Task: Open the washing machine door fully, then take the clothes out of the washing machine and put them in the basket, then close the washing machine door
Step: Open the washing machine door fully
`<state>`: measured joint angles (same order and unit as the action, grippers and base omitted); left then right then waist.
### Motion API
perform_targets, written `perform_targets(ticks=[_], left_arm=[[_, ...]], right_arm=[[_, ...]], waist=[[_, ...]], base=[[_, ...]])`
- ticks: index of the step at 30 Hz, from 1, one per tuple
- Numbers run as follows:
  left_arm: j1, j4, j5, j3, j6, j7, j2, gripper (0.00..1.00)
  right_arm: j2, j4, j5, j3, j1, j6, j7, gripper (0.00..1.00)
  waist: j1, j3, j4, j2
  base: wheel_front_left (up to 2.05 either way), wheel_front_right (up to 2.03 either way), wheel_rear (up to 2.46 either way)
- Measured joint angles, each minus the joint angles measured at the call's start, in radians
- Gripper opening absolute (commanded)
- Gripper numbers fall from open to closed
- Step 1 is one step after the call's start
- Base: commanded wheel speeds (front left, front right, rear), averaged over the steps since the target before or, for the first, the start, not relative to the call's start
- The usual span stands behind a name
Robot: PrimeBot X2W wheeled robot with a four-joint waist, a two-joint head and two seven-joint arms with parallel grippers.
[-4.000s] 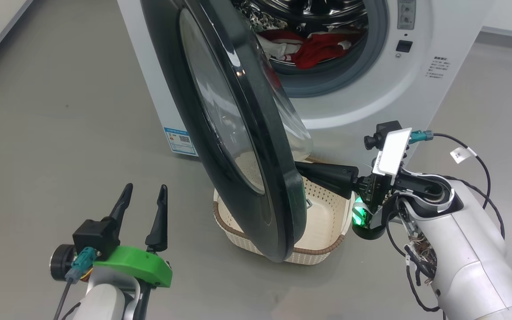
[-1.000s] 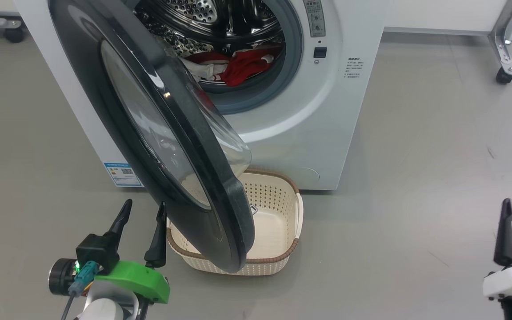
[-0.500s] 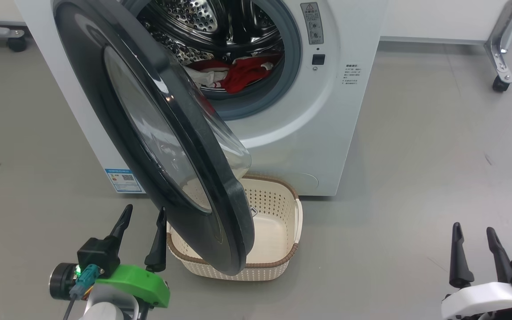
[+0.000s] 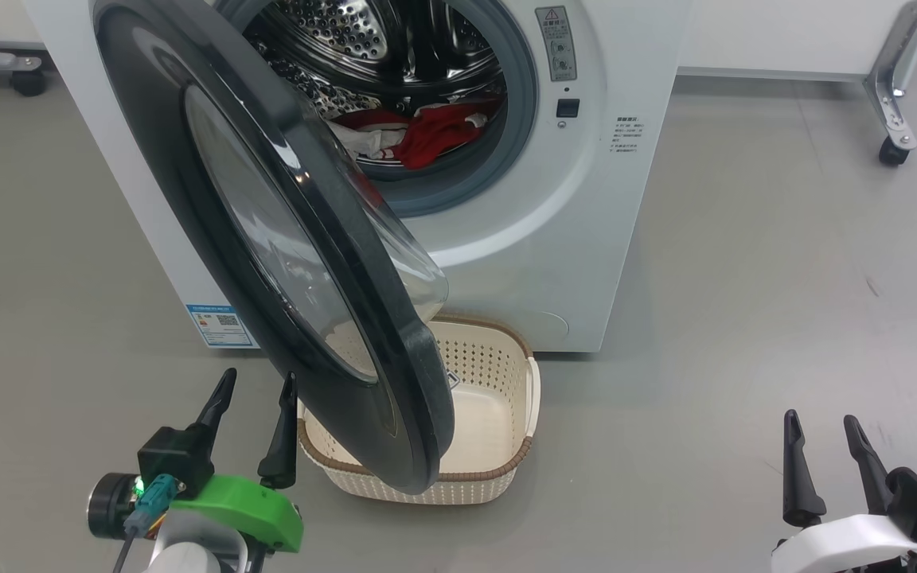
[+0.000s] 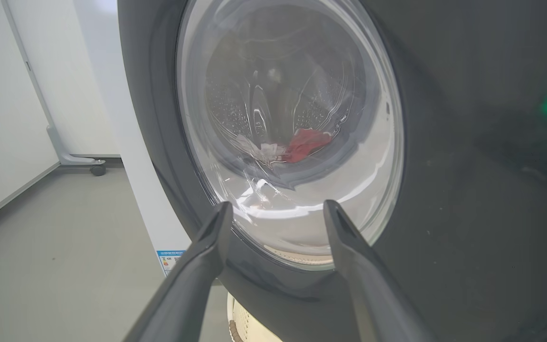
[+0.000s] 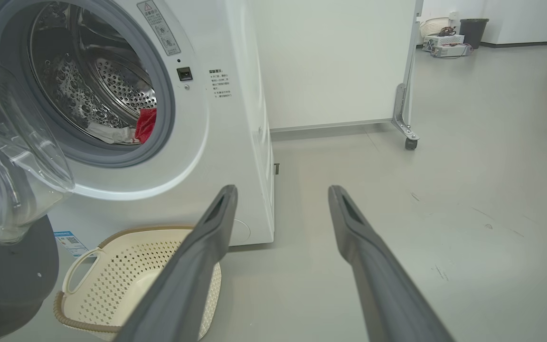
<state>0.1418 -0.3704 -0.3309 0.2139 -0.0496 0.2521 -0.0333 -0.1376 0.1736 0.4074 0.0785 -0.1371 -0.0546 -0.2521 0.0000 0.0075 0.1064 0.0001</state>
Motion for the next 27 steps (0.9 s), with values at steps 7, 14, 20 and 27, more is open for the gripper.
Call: perform_targets(ticks=[7, 14, 20, 27], left_arm=[[0.0, -0.002, 0.0, -0.001, 0.0, 0.0, 0.0, 1.0], [0.0, -0.003, 0.0, -0.001, 0.0, 0.0, 0.0, 1.0], [0.0, -0.003, 0.005, -0.001, 0.001, 0.0, 0.0, 0.0], [0.0, 0.0, 0.016, -0.011, 0.002, 0.0, 0.0, 0.0]], right_arm=[[0.011, -0.001, -0.014, -0.002, 0.0, -0.001, 0.0, 1.0], [0.017, -0.001, -0.021, -0.01, 0.0, -0.001, 0.0, 1.0], [0.022, -0.001, -0.025, -0.014, 0.0, 0.0, 0.0, 1.0], [0.027, -0.001, -0.032, -0.022, 0.0, 0.001, 0.0, 1.0]], waist=[[0.0, -0.002, -0.003, 0.0], [0.0, -0.002, -0.003, 0.0], [0.0, 0.0, -0.004, 0.0], [0.0, 0.005, -0.005, 0.0]], base=[[0.0, 0.0, 0.0], [0.0, 0.0, 0.0], [0.0, 0.0, 0.0], [0.0, 0.0, 0.0]])
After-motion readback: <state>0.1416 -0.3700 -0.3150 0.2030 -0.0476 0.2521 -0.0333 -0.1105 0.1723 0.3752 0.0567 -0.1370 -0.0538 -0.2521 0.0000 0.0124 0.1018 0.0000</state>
